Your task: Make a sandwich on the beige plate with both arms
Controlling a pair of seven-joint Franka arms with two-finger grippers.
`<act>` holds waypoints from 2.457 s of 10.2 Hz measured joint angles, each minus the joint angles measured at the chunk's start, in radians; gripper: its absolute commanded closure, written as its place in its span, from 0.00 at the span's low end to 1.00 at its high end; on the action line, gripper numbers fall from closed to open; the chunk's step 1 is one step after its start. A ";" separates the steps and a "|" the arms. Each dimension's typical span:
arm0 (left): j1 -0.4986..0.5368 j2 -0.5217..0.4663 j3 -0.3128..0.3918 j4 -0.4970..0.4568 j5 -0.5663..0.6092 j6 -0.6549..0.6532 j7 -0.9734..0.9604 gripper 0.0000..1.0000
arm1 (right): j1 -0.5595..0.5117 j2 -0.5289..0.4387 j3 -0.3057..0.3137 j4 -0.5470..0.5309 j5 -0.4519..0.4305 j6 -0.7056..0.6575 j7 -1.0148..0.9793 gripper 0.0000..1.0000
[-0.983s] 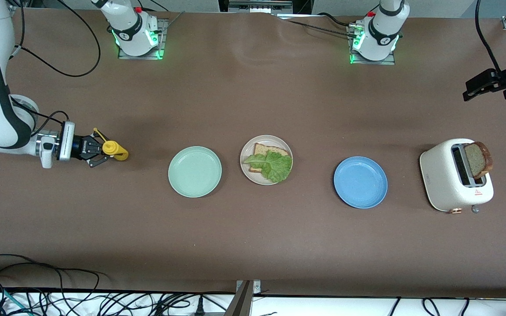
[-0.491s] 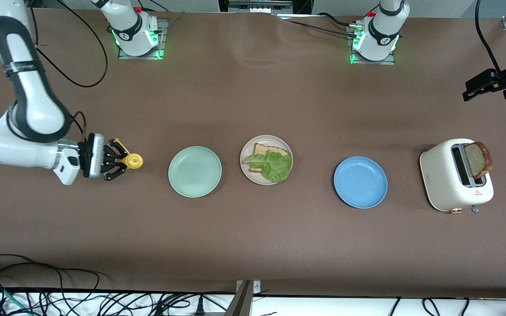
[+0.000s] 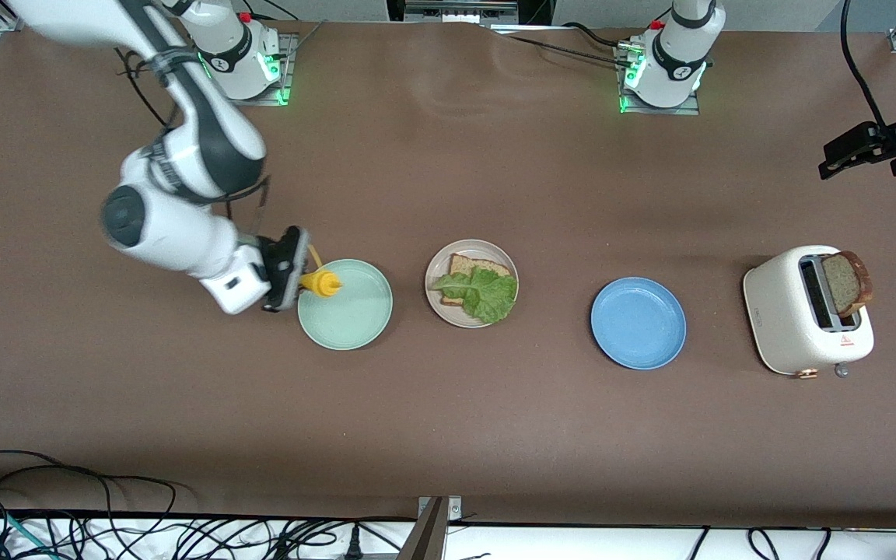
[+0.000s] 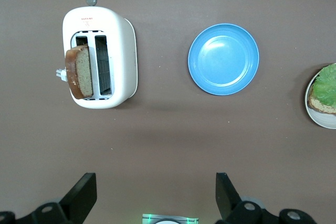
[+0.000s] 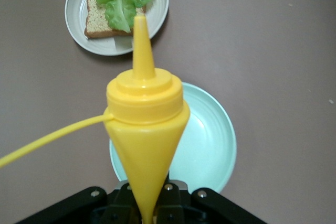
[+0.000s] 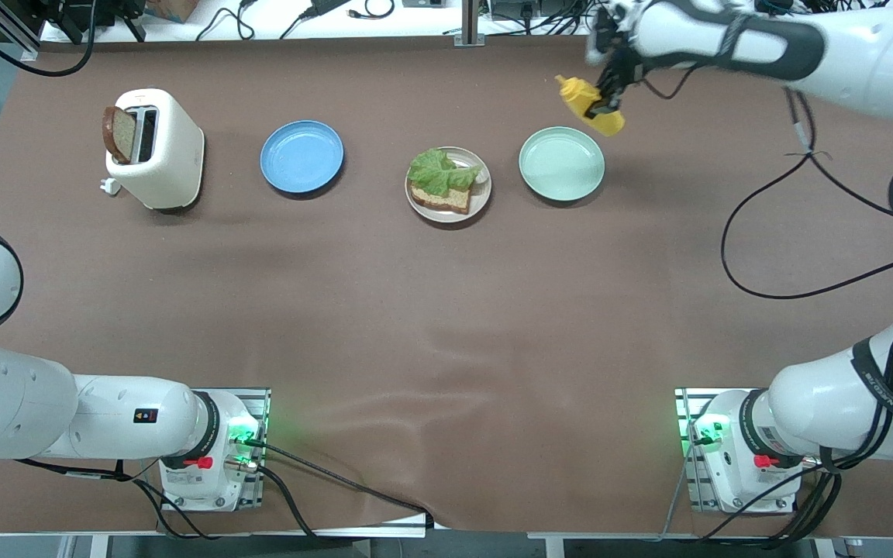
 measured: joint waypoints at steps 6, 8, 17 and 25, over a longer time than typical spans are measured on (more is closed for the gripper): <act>0.017 0.004 0.005 0.003 0.000 0.000 0.000 0.00 | 0.388 0.130 -0.118 0.101 -0.453 -0.064 0.475 0.94; 0.044 0.014 0.007 0.003 0.000 0.000 0.000 0.00 | 0.486 0.227 -0.156 0.228 -0.563 -0.207 0.504 0.94; 0.060 0.030 0.007 0.005 0.000 0.001 0.000 0.00 | 0.558 0.341 -0.162 0.279 -0.774 -0.367 0.657 1.00; 0.066 0.101 0.011 0.005 0.001 0.003 0.000 0.00 | 0.545 0.310 -0.167 0.334 -0.747 -0.392 0.653 1.00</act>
